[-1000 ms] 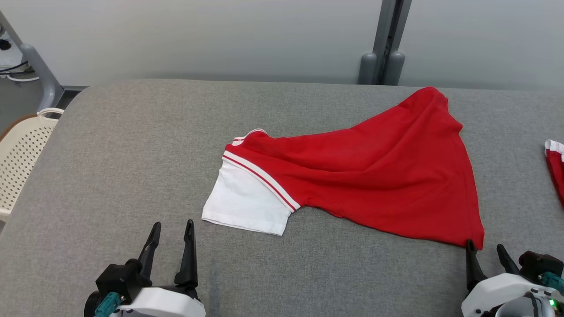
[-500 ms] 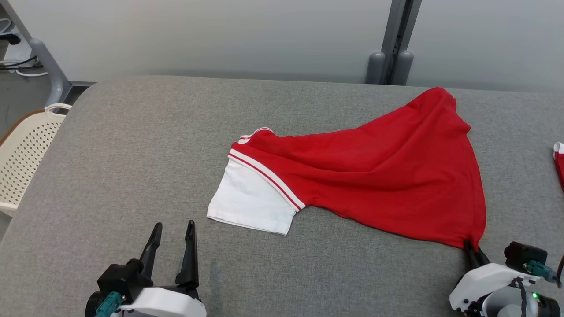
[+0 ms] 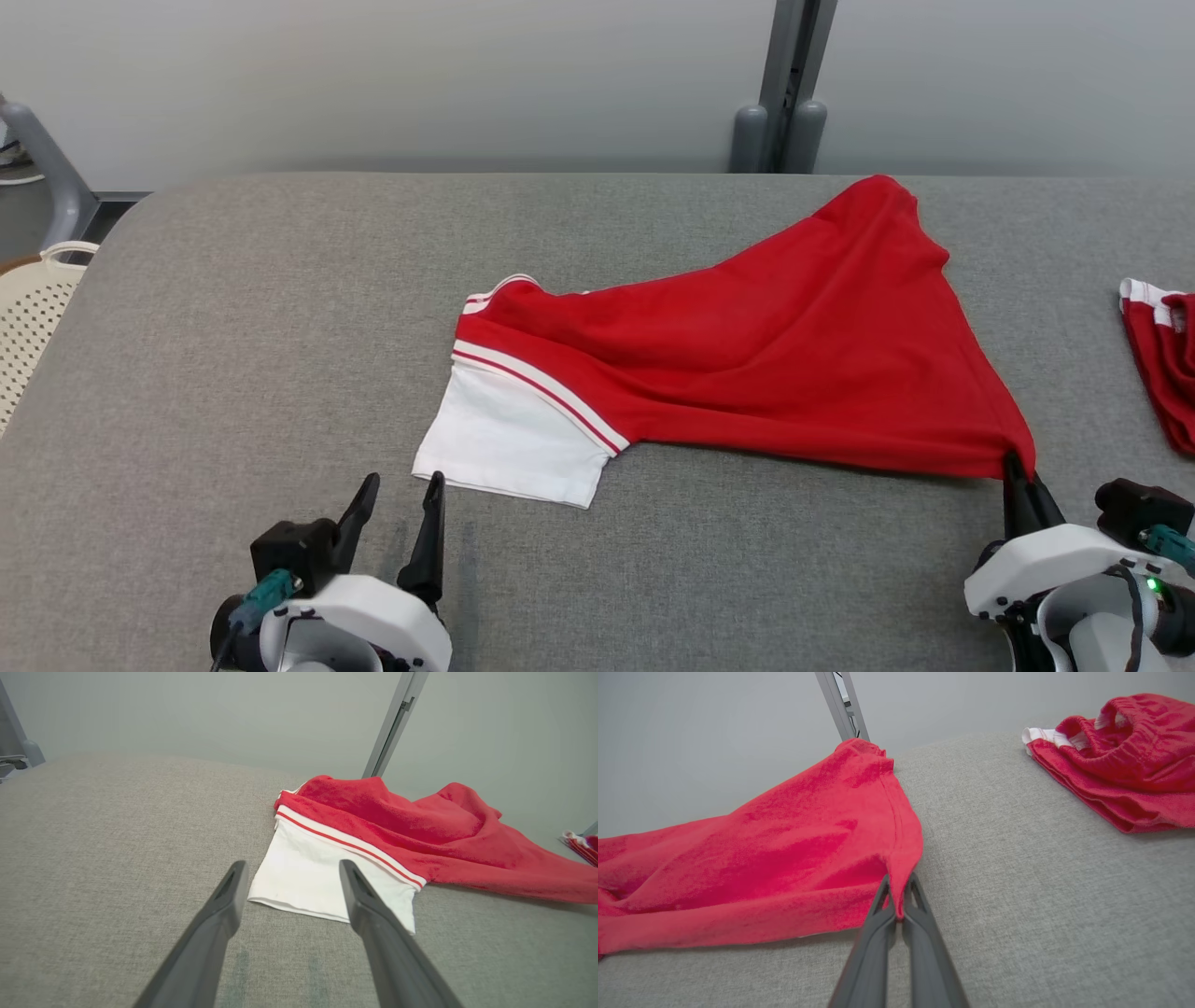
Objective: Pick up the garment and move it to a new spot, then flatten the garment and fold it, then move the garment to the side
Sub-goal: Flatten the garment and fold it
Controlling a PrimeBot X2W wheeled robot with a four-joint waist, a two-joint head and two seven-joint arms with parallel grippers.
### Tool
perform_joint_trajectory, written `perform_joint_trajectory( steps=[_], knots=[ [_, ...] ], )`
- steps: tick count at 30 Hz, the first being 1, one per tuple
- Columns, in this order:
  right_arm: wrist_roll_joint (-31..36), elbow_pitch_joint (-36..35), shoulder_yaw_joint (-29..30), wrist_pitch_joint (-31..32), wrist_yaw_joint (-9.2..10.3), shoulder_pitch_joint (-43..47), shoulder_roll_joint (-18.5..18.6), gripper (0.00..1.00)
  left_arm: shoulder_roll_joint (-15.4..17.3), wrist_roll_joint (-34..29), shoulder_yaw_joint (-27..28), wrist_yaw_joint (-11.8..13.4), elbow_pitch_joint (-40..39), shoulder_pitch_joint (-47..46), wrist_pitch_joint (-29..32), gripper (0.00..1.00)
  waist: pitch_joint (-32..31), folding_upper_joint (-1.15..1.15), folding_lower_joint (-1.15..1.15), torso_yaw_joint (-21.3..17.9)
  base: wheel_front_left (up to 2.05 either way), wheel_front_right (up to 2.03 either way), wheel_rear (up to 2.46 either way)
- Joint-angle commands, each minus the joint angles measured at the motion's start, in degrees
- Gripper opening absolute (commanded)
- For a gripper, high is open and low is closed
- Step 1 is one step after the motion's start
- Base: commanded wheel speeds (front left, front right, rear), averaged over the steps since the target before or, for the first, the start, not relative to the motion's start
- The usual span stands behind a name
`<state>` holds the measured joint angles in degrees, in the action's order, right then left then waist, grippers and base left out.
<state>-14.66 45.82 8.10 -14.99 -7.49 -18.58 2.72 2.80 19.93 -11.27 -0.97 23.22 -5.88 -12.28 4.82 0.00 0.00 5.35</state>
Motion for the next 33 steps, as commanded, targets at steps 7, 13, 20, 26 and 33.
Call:
perform_joint_trajectory(
  steps=[7,13,20,26,33],
  knots=[
    [-0.65,-3.99,-2.62,-0.27,-0.01,1.22,0.38,0.0,0.88,2.12,0.73,0.71,12.44,-9.3,7.21,1.0,1.42,0.0,0.0,-3.41,0.0,0.0,0.0],
    [-1.39,-4.89,-4.37,-0.27,-0.01,0.6,0.41,0.0,0.66,3.34,0.58,1.46,19.43,-13.86,8.62,1.0,2.8,0.0,0.0,-4.9,0.0,0.0,0.0],
    [-0.94,-5.28,-5.45,-0.27,-0.01,0.05,0.4,0.0,0.78,3.12,0.37,2.48,25.47,-17.21,8.94,1.0,3.76,0.0,0.0,-5.87,0.0,0.0,0.0],
    [-1.49,-5.83,-6.31,-0.27,-0.01,-0.14,0.4,0.0,0.61,2.86,-1.39,0.61,29.84,-19.21,9.31,0.0,4.24,0.0,0.0,-6.14,0.0,0.0,0.0],
    [-1.53,-7.54,-5.78,-0.28,-0.01,0.06,0.4,0.0,0.45,3.27,-2.48,-0.51,31.2,-20.83,5.54,0.0,4.06,0.0,0.0,-5.95,0.0,0.0,0.0]
  ],
)
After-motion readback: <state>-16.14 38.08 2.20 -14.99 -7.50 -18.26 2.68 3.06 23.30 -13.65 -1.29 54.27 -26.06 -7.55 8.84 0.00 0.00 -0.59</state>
